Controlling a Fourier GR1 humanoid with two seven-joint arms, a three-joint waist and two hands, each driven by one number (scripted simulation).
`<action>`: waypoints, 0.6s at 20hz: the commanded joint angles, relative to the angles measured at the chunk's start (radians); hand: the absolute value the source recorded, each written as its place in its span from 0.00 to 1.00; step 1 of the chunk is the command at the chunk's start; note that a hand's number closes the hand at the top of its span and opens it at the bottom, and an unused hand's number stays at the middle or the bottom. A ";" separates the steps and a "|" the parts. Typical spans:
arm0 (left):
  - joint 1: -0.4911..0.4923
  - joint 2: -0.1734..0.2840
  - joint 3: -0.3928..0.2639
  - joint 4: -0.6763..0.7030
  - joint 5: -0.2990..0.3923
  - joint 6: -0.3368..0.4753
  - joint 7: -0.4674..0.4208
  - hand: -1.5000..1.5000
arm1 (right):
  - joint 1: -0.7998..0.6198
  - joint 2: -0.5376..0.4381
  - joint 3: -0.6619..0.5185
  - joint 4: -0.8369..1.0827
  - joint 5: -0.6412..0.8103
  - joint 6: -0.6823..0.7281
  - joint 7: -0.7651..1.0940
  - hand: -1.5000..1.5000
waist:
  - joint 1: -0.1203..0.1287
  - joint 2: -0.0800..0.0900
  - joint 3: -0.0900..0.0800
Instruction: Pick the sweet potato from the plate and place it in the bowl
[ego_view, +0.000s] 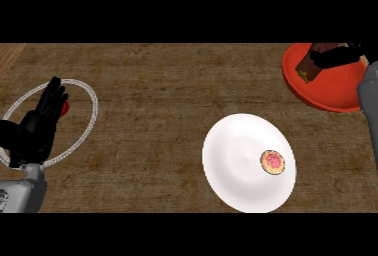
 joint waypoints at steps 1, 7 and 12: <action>0.020 0.003 0.002 -0.047 -0.012 -0.004 0.022 0.50 | -0.038 -0.053 -0.085 0.216 -0.039 -0.066 -0.175 1.00 | 0.010 0.002 0.001; -0.027 -0.043 -0.015 0.027 -0.032 -0.001 -0.031 0.50 | -0.203 -0.079 -0.116 0.579 0.004 -0.174 -0.304 1.00 | 0.023 0.010 0.000; -0.020 -0.030 -0.023 -0.068 -0.022 -0.014 0.058 0.50 | -0.215 -0.143 -0.170 0.752 -0.009 -0.244 -0.472 1.00 | 0.043 0.016 0.002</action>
